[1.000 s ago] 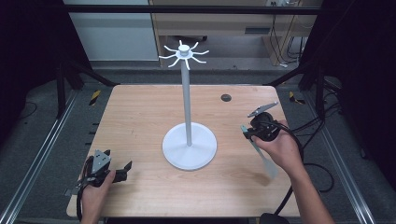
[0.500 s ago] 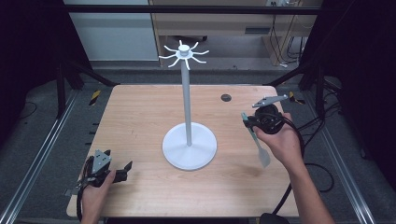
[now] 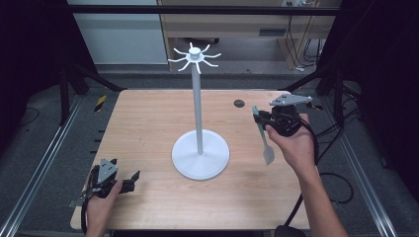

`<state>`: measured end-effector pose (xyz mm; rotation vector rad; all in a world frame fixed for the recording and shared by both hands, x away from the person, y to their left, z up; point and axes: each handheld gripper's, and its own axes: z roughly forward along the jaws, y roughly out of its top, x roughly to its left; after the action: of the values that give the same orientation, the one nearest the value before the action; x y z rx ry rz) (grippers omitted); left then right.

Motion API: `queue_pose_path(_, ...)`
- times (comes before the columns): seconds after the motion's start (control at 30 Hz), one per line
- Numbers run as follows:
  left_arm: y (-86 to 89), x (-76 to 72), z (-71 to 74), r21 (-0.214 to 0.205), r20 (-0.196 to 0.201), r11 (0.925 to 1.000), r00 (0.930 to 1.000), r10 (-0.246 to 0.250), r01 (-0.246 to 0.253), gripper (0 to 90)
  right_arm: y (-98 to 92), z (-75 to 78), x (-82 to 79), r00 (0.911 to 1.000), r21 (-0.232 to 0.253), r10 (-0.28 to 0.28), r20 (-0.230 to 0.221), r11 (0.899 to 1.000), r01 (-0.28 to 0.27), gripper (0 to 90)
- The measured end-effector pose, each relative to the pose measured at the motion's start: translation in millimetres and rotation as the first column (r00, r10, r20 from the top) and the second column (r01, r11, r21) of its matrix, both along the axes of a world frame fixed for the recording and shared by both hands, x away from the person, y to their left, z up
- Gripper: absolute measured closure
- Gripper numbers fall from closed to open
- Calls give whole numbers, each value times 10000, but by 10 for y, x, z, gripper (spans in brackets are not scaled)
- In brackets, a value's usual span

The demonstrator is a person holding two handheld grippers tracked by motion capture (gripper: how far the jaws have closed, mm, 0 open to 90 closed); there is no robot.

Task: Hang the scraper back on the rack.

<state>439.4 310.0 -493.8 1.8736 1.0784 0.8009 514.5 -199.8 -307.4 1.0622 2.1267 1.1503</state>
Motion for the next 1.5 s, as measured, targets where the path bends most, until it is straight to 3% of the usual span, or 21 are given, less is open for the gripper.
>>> queue_pose_path(0.7, 0, 1, -1, 17, 7, 10000, 10000, 12, -12, 38, 119, 279, -61, 9948, 967, 90, 1011, 9951, -189, 740)
queue_pose_path(1.5, 0, 0, -1, 15, 21, 10000, 10000, -6, 6, 38, 283, 479, -77, 9897, 1120, 332, 1389, 9925, -491, 740)
